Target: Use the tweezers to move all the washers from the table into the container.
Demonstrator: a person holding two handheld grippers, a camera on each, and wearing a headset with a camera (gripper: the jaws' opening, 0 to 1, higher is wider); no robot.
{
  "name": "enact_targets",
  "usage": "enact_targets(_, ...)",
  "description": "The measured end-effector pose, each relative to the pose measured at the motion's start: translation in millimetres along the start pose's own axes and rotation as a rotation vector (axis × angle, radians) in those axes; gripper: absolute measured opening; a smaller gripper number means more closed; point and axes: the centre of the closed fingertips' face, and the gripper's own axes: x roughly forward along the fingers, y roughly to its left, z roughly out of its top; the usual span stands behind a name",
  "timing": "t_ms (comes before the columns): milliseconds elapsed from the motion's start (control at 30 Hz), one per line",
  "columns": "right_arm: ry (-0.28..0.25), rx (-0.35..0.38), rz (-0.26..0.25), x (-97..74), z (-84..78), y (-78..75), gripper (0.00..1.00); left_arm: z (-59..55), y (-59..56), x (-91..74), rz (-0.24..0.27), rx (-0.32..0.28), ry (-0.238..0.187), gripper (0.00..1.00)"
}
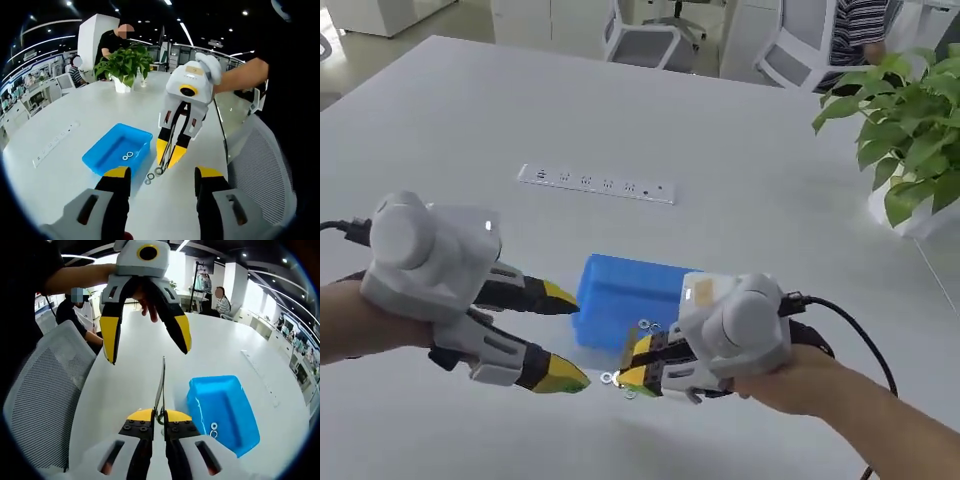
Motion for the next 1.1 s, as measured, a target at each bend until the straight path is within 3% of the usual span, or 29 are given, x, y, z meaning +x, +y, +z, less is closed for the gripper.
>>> enact_targets(333, -0.02, -0.007, -0.011, -13.0, 21.0, -13.0, 0.07, 5.8, 8.5, -9.0, 0.067, -0.009, -0.057, 0.71)
enact_targets(667, -0.028, -0.001, -0.027, -24.4, 34.6, -31.4, 0.08, 4.5, 11.1, -11.7, 0.095, -0.037, -0.074, 0.83)
enact_targets(1100, -0.036, -0.007, -0.048, -24.1, 42.7, -60.5, 0.08, 4.6, 12.8, -17.2, 0.118, -0.077, -0.096, 0.95)
